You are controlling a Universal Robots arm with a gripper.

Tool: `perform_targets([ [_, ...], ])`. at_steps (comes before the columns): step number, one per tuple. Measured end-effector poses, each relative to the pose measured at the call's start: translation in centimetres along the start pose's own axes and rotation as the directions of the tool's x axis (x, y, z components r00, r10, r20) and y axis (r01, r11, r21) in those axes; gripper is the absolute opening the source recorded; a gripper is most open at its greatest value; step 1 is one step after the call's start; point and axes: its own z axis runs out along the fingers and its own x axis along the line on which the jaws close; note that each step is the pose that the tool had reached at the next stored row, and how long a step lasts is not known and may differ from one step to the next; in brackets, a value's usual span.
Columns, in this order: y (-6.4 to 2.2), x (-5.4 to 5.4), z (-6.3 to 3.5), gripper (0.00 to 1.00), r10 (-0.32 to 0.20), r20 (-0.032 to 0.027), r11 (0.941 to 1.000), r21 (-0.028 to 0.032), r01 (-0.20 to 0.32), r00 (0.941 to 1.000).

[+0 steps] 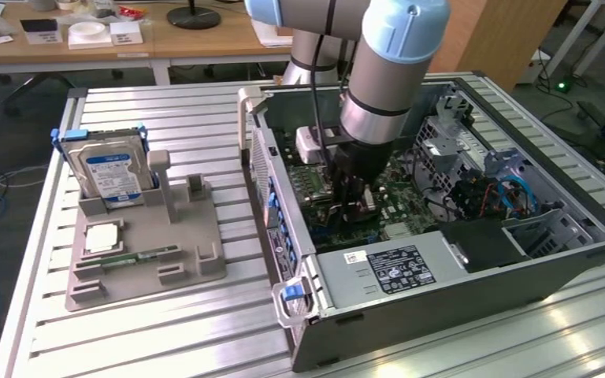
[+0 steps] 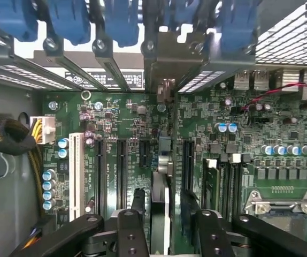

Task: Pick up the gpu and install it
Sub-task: 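Insert the gpu into the slot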

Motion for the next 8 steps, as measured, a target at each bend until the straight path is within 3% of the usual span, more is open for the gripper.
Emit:
perform_targets([
  [8, 0.03, -0.1, -1.98, 0.41, -0.001, 0.0012, 1.0, 0.0004, 0.001, 1.0],
])
